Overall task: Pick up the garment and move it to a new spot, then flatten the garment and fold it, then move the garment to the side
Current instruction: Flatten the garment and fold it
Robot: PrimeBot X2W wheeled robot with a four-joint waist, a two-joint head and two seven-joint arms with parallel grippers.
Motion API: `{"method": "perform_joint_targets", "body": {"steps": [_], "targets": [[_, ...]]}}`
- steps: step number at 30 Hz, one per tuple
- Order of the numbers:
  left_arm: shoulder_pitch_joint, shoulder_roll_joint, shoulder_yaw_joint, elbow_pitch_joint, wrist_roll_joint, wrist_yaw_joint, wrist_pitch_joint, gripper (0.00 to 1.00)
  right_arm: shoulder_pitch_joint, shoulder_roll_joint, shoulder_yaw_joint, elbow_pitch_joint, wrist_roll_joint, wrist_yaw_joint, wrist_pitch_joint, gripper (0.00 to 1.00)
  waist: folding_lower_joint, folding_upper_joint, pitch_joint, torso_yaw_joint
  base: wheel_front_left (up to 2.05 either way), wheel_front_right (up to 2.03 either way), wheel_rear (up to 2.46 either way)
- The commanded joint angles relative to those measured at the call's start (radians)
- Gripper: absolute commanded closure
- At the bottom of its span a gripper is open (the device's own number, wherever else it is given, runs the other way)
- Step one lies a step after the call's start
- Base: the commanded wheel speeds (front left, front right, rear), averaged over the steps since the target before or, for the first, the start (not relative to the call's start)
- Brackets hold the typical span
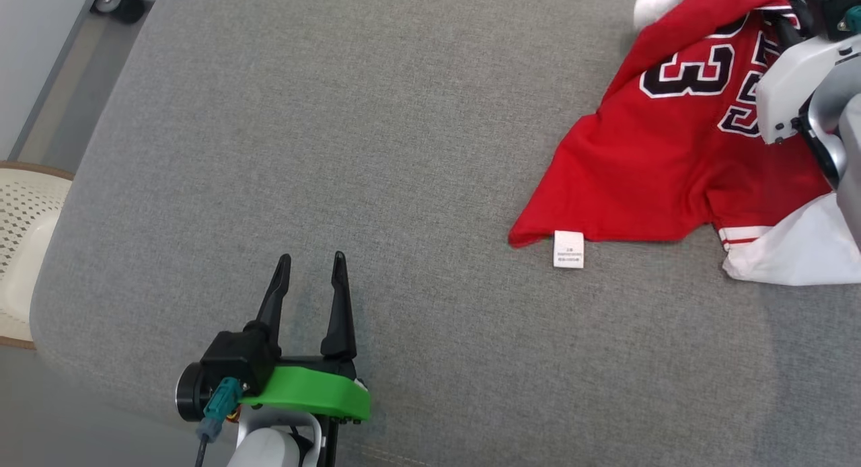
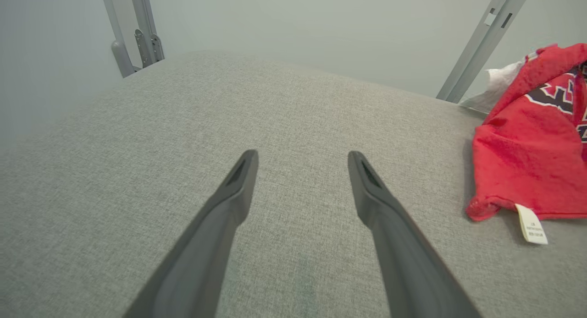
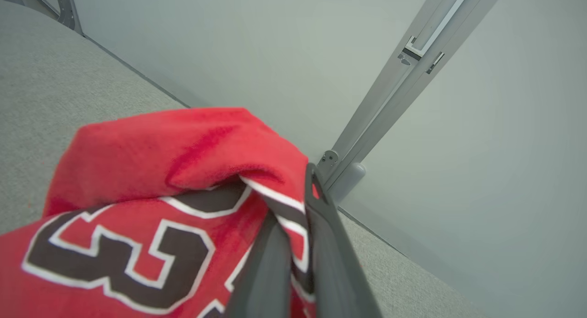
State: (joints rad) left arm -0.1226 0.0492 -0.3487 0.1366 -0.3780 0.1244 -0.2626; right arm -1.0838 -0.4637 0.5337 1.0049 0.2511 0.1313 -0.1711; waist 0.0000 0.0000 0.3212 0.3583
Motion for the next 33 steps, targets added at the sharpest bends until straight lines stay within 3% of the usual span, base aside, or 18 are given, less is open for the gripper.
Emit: {"method": "perform_joint_targets", "body": {"steps": [1,4,6,8,14,25,33], "targets": [[-0.015,0.002,0.0,0.001,-0.007,0.007,-0.003,0.0,0.001,0.024,-0.002,0.029,-0.017,-0.001,-0.008,1.0,0.0,0.0,0.012,0.009,0.0,0.0,0.0],[-0.023,0.003,-0.007,0.006,-0.007,0.002,-0.003,0.0,-0.026,0.046,-0.003,0.083,-0.044,-0.001,-0.011,1.0,0.0,0.0,0.021,0.017,0.0,0.0,0.0],[-0.03,0.002,-0.012,0.008,-0.007,0.002,-0.003,0.0,-0.038,0.06,-0.008,0.112,-0.054,-0.001,-0.02,0.57,0.0,0.0,0.026,0.02,0.0,0.0,0.0],[-0.033,0.003,-0.014,0.009,-0.006,0.005,-0.003,0.0,-0.041,0.073,-0.008,0.136,-0.06,-0.001,-0.028,0.0,0.0,0.0,0.029,0.02,0.0,0.0,0.0],[-0.022,0.003,0.015,0.013,0.011,0.008,-0.003,0.0,-0.031,0.085,-0.009,0.151,-0.046,-0.001,-0.074,0.0,0.0,0.0,0.009,-0.03,0.0,0.0,0.0],[0.012,0.003,0.057,0.02,0.052,-0.011,-0.003,0.0,0.211,0.033,0.09,-0.047,0.099,-0.001,-0.094,0.0,0.0,0.0,-0.058,-0.194,0.0,0.0,0.0],[0.009,0.003,0.072,0.029,0.08,-0.028,-0.003,0.0,0.324,-0.01,0.149,-0.147,0.2,-0.001,-0.056,0.0,0.0,0.0,-0.072,-0.243,0.0,0.0,0.0]]}}
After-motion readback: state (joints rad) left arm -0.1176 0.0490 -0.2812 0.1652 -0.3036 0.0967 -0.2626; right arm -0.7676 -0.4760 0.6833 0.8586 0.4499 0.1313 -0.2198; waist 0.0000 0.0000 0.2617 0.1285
